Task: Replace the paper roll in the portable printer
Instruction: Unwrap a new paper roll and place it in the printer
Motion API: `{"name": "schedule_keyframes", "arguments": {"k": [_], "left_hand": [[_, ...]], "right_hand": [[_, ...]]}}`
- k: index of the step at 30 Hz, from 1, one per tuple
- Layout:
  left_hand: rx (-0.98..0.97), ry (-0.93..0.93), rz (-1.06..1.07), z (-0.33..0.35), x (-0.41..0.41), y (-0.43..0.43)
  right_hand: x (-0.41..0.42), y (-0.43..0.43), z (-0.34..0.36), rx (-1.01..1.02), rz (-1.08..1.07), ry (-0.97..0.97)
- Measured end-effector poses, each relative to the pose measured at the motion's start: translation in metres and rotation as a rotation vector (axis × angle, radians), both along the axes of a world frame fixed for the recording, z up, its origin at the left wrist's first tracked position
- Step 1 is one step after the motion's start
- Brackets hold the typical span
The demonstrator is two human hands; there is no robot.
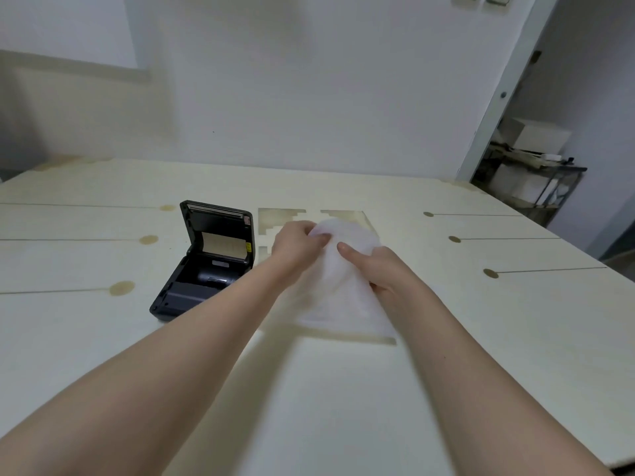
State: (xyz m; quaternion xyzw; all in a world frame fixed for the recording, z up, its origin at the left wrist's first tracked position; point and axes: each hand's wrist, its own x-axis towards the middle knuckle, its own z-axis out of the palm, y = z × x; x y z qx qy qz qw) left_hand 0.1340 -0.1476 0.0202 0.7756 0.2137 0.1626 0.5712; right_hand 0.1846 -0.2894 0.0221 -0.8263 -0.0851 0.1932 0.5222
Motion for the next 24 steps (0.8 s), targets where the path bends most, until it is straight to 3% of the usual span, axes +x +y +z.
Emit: {"name": "schedule_keyframes", "arguments": {"k": [3,9,14,19,22,24], "left_hand": [[-0.032,-0.063,-0.028,0.01,-0.002,-0.005],[0.109,-0.166,-0.18,0.012,-0.025,-0.011],[0.483,-0.225,-0.387,0.0,-0.038,-0.009],[0.565,-0.05,-0.192,-0.007,-0.031,-0.007],[0.558,0.015,-0.087,-0.008,-0.028,-0.004],[0.51,0.036,-0.072,-0.009,-0.028,-0.002]], "right_hand": [[-0.006,0.0,0.003,-0.093,0.056,-0.13],[-0.015,0.002,0.017,-0.072,-0.039,-0.269],[-0.014,0.007,0.017,0.123,-0.186,-0.282],[-0.017,0.002,0.016,0.052,-0.012,-0.38],[-0.017,-0.011,0.011,-0.161,0.253,-0.411],[-0.017,-0.016,0.003,-0.259,0.318,-0.416]]}}
